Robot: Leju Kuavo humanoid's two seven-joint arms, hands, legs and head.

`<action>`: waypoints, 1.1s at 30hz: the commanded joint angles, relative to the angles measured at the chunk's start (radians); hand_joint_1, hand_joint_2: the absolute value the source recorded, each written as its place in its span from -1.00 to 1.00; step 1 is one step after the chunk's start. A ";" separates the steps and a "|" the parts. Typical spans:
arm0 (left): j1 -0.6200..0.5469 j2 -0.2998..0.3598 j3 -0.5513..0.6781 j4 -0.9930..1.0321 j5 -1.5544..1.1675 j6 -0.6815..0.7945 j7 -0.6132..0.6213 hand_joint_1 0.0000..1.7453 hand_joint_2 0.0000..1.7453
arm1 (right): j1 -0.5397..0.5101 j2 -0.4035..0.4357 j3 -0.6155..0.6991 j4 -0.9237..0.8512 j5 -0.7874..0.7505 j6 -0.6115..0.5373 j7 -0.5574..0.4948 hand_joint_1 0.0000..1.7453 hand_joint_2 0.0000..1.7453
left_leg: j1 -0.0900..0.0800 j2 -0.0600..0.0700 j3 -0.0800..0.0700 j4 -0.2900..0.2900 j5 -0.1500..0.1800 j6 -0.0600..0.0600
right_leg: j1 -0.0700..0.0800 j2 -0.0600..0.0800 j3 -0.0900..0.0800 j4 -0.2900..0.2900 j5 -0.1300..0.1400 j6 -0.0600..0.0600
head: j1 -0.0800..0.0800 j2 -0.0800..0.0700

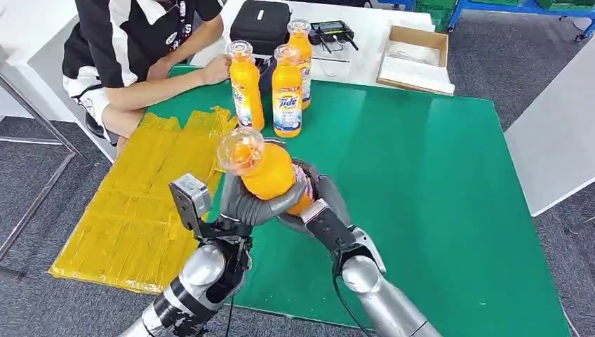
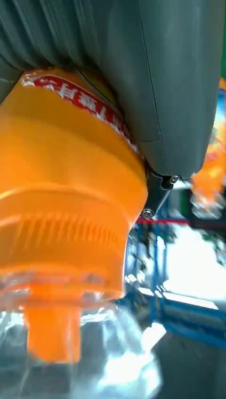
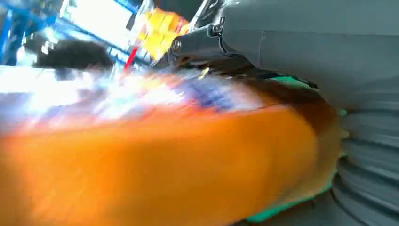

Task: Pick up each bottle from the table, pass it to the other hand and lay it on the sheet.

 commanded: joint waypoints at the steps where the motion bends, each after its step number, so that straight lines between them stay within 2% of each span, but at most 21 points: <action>1: -0.182 0.308 0.146 0.229 -1.133 0.124 0.395 1.00 1.00 | 0.219 -0.098 -0.312 -0.438 -0.202 0.041 0.024 -1.00 -1.00 | 0.001 -0.002 0.005 -0.001 -0.001 -0.003 | 0.000 0.000 0.005 -0.001 -0.002 -0.003 | 0.001 0.000; 2: -0.222 0.325 0.159 0.328 -1.304 0.085 0.363 1.00 1.00 | 0.257 -0.116 -0.337 -0.519 -0.191 0.071 0.051 -1.00 -1.00 | 0.001 -0.003 0.007 -0.001 -0.001 -0.004 | 0.000 0.000 0.008 0.000 -0.003 -0.004 | 0.000 0.000; 3: -0.278 0.347 0.138 0.473 -1.356 -0.002 0.347 1.00 1.00 | 0.301 -0.136 -0.356 -0.605 -0.119 0.092 0.045 -1.00 1.00 | 0.001 -0.007 0.005 -0.002 0.001 -0.003 | 0.000 -0.005 0.006 0.000 -0.002 -0.003 | 0.001 0.000; 6: -0.359 0.341 0.077 0.714 -1.483 -0.049 0.366 1.00 1.00 | 0.374 -0.149 -0.388 -0.713 -0.054 0.136 0.076 -1.00 1.00 | 0.001 -0.014 0.007 -0.002 0.001 -0.004 | 0.000 -0.009 0.009 0.000 -0.004 -0.004 | 0.001 0.000; 7: -0.375 0.340 0.051 0.754 -1.527 -0.058 0.383 1.00 1.00 | 0.386 -0.155 -0.394 -0.724 -0.027 0.137 0.077 -1.00 1.00 | 0.000 -0.009 0.005 -0.001 0.001 -0.002 | 0.000 -0.005 0.006 0.000 -0.002 -0.003 | 0.000 0.000; 9: -0.381 0.330 0.045 0.770 -1.535 -0.052 0.393 1.00 1.00 | 0.391 -0.152 -0.402 -0.721 -0.023 0.137 0.074 -1.00 1.00 | 0.002 -0.007 0.008 0.000 -0.002 -0.003 | 0.002 -0.002 0.009 0.000 -0.003 -0.004 | 0.001 0.000; 11: -0.381 0.327 0.044 0.770 -1.535 -0.053 0.393 1.00 1.00 | 0.391 -0.152 -0.402 -0.719 -0.023 0.137 0.073 -1.00 1.00 | 0.001 -0.001 0.004 0.000 0.000 -0.002 | 0.001 0.000 0.003 0.001 -0.001 -0.002 | 0.000 0.000; 14: -0.381 0.327 0.042 0.761 -1.535 -0.058 0.393 1.00 1.00 | 0.382 -0.146 -0.398 -0.704 -0.020 0.139 0.071 -1.00 1.00 | 0.003 -0.002 0.007 0.001 -0.002 -0.003 | 0.002 0.001 0.007 0.001 -0.004 -0.003 | 0.001 0.000; 15: -0.387 0.331 0.023 0.768 -1.551 -0.100 0.412 1.00 1.00 | 0.392 -0.146 -0.409 -0.709 0.000 0.133 0.083 -1.00 -1.00 | 0.002 -0.001 0.006 0.001 -0.002 -0.002 | 0.001 0.001 0.006 0.000 -0.003 -0.003 | 0.001 0.000; 19: -0.463 0.283 -0.023 0.957 -1.566 -0.167 0.398 1.00 1.00 | 0.444 -0.151 -0.458 -0.752 -0.024 0.153 0.120 -1.00 -1.00 | 0.002 -0.003 0.006 0.001 -0.002 -0.003 | 0.001 0.000 0.008 0.000 -0.003 -0.003 | 0.001 0.000; 20: -0.487 0.252 -0.026 1.035 -1.559 -0.196 0.392 1.00 1.00 | 0.463 -0.152 -0.473 -0.775 -0.018 0.155 0.119 -1.00 -1.00 | 0.002 -0.004 0.008 0.001 -0.003 -0.003 | 0.001 0.000 0.010 0.000 -0.004 -0.004 | 0.001 0.000; 22: -0.490 0.217 0.012 1.094 -1.506 -0.219 0.390 1.00 1.00 | 0.477 -0.146 -0.489 -0.796 -0.013 0.153 0.117 -1.00 -1.00 | 0.002 -0.007 0.006 0.001 -0.001 -0.003 | 0.001 -0.003 0.008 0.000 -0.004 -0.003 | 0.001 0.000; 25: -0.475 0.179 0.057 1.150 -1.453 -0.240 0.424 1.00 1.00 | 0.489 -0.136 -0.503 -0.807 -0.007 0.151 0.129 -1.00 -1.00 | 0.001 -0.002 0.004 0.000 -0.001 -0.002 | 0.000 0.000 0.005 -0.001 -0.002 -0.002 | 0.001 0.000; 26: -0.466 0.170 0.092 1.159 -1.410 -0.246 0.416 1.00 1.00 | 0.491 -0.136 -0.504 -0.804 -0.002 0.154 0.138 -1.00 1.00 | 0.001 -0.003 0.007 0.000 -0.002 -0.003 | 0.001 0.001 0.008 -0.001 -0.003 -0.003 | 0.001 0.000; 29: -0.429 0.160 0.198 1.148 -1.267 -0.273 0.325 1.00 1.00 | 0.493 -0.143 -0.498 -0.786 0.002 0.154 0.139 -1.00 1.00 | 0.002 -0.002 0.008 0.001 -0.003 -0.003 | 0.001 0.002 0.009 -0.001 -0.003 -0.003 | 0.001 0.000; 31: -0.426 0.161 0.198 1.148 -1.266 -0.270 0.323 1.00 1.00 | 0.493 -0.143 -0.498 -0.784 0.002 0.154 0.139 -1.00 1.00 | 0.000 0.001 0.005 -0.001 -0.001 -0.001 | 0.000 0.003 0.005 -0.001 -0.001 -0.002 | 0.001 0.000; 32: -0.426 0.161 0.198 1.148 -1.266 -0.270 0.323 1.00 1.00 | 0.493 -0.143 -0.498 -0.784 0.002 0.154 0.139 -1.00 1.00 | 0.001 0.000 0.009 -0.001 -0.003 -0.003 | 0.000 0.004 0.010 -0.002 -0.002 -0.003 | 0.001 0.000; 33: -0.426 0.161 0.198 1.148 -1.266 -0.270 0.323 1.00 1.00 | 0.493 -0.143 -0.498 -0.784 0.002 0.154 0.139 -1.00 1.00 | 0.001 0.001 0.007 0.000 -0.002 -0.002 | 0.000 0.004 0.008 -0.001 -0.002 -0.003 | 0.000 0.000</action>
